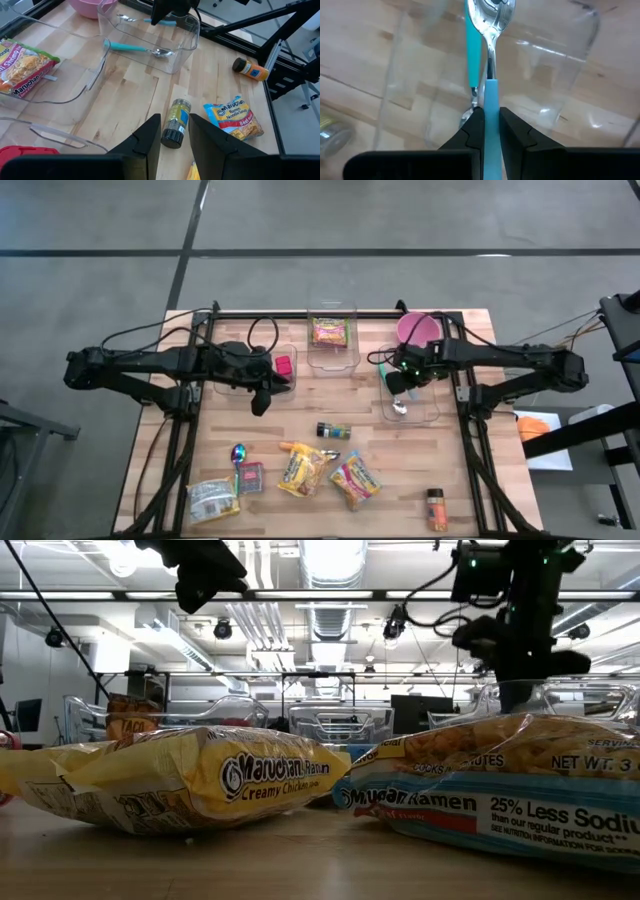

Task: Pick & Place Food Item
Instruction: Put the blue spoon into the right transparent bin

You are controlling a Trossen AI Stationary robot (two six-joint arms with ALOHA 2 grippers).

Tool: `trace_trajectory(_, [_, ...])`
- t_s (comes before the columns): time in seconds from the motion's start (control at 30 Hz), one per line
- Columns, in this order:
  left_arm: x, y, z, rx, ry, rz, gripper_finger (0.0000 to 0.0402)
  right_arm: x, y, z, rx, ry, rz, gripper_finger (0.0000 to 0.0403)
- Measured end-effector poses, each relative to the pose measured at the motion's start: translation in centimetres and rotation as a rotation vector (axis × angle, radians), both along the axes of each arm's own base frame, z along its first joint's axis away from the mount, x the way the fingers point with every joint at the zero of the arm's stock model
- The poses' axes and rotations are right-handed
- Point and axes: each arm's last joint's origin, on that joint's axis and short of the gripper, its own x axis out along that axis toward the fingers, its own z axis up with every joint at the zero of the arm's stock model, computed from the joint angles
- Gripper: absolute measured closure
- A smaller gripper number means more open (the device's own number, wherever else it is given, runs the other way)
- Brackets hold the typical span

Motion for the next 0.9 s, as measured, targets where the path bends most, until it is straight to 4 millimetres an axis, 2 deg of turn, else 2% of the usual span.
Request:
trace_trajectory(0.17, [0.0, 0.0, -0.1, 0.0, 0.007, 0.0, 0.0293, -0.6, -0.4, -1.8, 0.02, 0.016, -0.023, 0.0376])
trace_trajectory(0.9, [0.0, 0.0, -0.1, 0.017, 0.01, -0.011, 0.0293, -1.5, -1.1, -4.9, 0.031, -0.023, -0.073, 0.0376])
